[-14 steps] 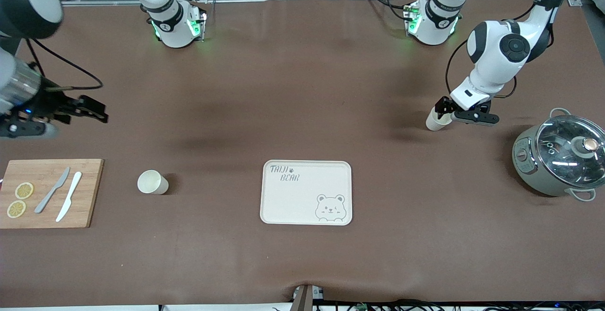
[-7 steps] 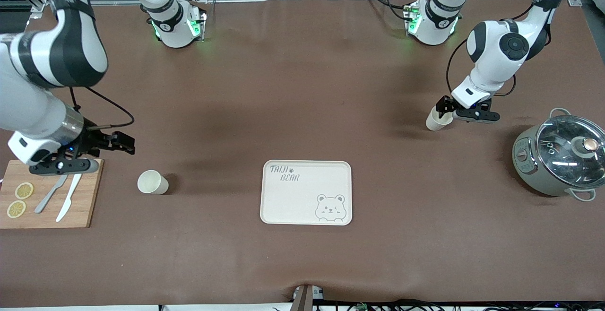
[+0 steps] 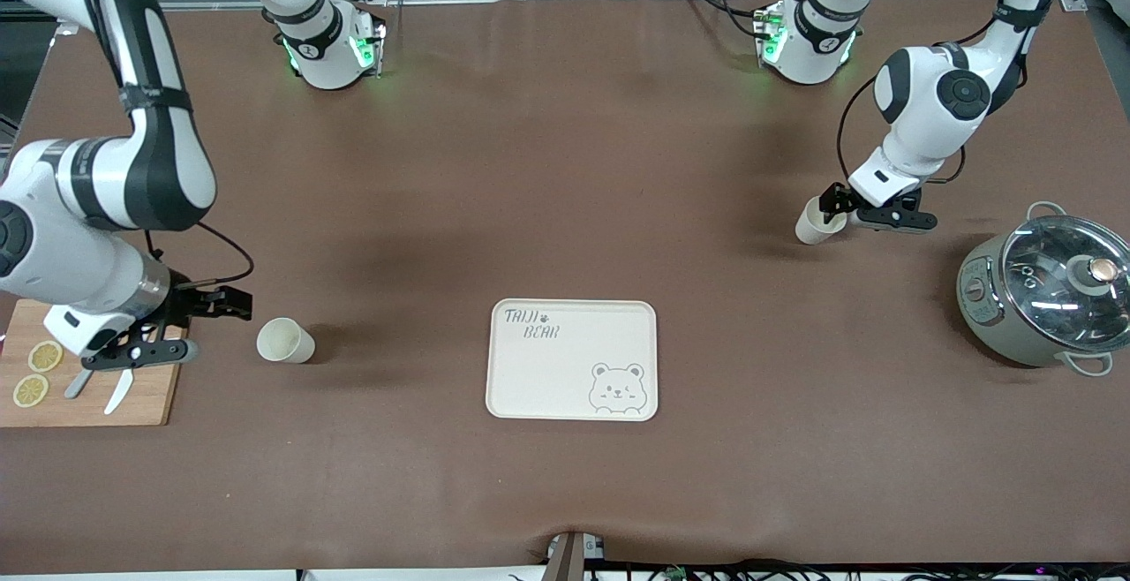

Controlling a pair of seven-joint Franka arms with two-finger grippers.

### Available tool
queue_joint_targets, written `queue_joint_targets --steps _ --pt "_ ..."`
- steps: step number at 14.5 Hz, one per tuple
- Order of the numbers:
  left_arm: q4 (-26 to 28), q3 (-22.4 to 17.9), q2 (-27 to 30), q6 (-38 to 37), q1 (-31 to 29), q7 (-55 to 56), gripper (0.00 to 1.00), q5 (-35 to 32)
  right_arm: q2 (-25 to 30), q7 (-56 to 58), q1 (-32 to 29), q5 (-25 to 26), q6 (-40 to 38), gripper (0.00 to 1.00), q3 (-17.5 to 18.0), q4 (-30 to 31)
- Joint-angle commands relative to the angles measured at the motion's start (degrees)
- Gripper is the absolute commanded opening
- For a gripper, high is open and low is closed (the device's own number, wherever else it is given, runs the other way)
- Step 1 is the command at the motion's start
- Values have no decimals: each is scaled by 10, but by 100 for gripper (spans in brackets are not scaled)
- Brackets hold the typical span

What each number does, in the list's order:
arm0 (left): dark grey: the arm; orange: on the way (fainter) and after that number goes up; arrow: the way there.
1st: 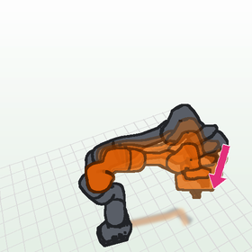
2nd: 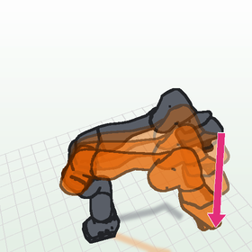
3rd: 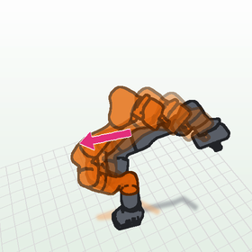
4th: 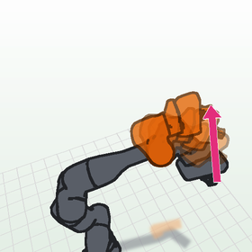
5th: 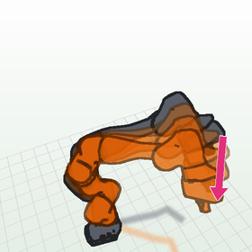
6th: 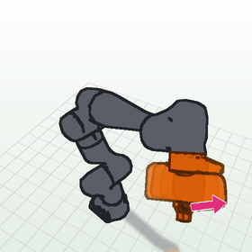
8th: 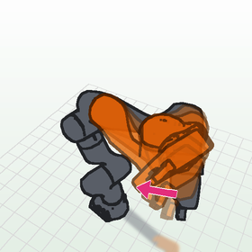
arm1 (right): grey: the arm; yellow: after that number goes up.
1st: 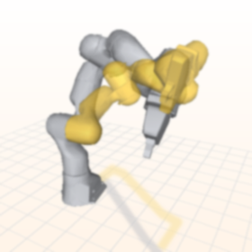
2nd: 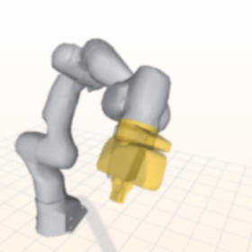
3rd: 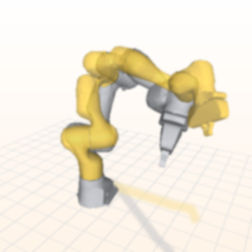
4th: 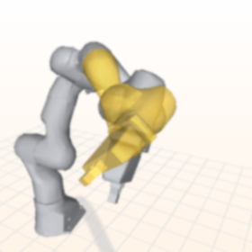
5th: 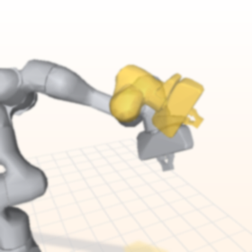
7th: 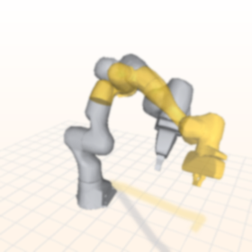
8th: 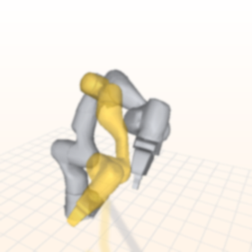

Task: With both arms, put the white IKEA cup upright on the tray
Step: 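Lower the right gripper around the white cup beside the cutting board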

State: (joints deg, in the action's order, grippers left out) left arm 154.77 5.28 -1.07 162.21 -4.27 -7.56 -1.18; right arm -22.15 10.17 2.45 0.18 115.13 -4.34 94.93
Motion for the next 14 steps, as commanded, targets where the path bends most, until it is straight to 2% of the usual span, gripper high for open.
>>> queue_joint_targets --steps 1,5,10,11,12,14 --pt "4 4 -12 23 -3 -13 100 7 -19 35 -21 -3 6 100 6 -19" --pt "4 4 -20 36 -2 -13 100 7 -49 50 -32 -5 53 100 6 -16" --pt "10 5 -22 36 0 -7 100 7 -70 50 -32 -6 76 100 7 -12" --pt "16 8 -19 36 2 16 63 9 -75 50 -31 -7 80 100 8 -12" --pt "23 10 -17 36 2 26 1 8 -80 50 -29 -9 85 100 8 -12" --pt "23 15 -17 40 3 23 0 8 -86 51 -28 -10 90 100 8 -12"
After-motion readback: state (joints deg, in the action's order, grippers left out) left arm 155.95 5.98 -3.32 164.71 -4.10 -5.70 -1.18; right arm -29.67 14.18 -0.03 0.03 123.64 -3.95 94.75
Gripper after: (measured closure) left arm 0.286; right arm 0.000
